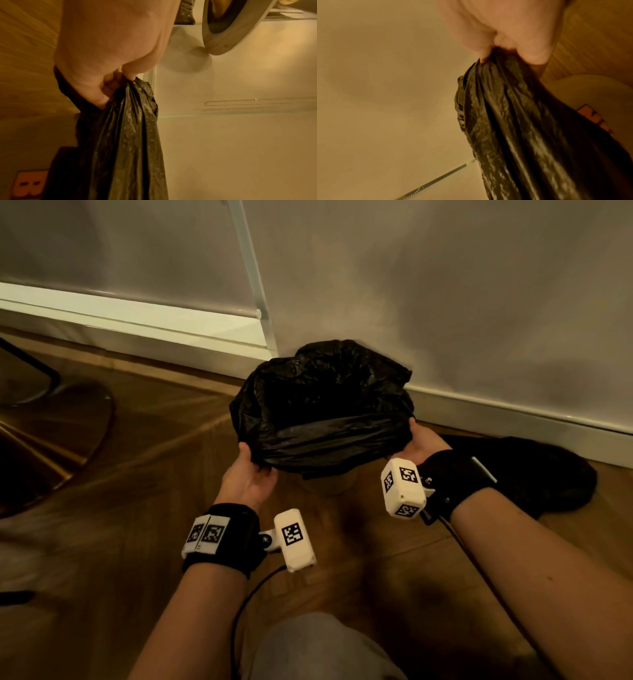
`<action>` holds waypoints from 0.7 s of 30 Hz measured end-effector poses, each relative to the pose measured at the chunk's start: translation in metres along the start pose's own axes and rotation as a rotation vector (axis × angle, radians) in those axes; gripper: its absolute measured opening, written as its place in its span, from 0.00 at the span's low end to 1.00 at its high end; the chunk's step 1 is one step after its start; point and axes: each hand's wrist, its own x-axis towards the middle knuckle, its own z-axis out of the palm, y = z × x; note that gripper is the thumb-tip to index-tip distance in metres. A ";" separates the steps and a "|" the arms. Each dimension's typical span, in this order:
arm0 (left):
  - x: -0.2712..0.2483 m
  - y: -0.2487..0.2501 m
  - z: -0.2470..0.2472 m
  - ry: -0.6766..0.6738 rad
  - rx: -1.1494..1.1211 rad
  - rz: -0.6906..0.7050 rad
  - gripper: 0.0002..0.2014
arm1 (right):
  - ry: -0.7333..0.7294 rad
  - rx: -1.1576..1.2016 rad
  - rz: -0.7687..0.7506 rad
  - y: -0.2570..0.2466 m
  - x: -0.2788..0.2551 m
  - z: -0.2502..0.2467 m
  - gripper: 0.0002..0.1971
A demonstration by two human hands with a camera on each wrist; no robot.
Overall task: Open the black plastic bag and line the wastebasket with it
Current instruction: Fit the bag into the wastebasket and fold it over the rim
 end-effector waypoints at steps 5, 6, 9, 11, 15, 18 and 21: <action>-0.027 -0.009 -0.011 -0.136 0.103 -0.187 0.27 | 0.060 -0.065 -0.037 0.022 -0.007 -0.002 0.35; -0.032 -0.011 -0.011 -0.173 0.119 -0.242 0.27 | 0.028 -0.071 -0.010 0.029 -0.009 0.000 0.36; -0.040 -0.017 -0.010 -0.211 0.135 -0.311 0.23 | 0.007 -0.152 0.006 0.051 -0.008 0.007 0.36; -0.037 -0.018 -0.012 -0.184 0.139 -0.265 0.15 | -0.009 -0.127 0.015 0.053 -0.003 0.007 0.35; -0.026 -0.011 -0.019 -0.162 0.024 -0.195 0.12 | -0.059 0.243 0.150 0.041 0.004 -0.001 0.31; -0.022 -0.007 -0.013 -0.128 0.016 -0.190 0.13 | -0.095 0.339 0.116 0.033 -0.001 0.000 0.26; -0.015 -0.004 -0.004 -0.085 0.026 -0.165 0.15 | -0.123 0.318 0.046 0.029 0.000 0.004 0.22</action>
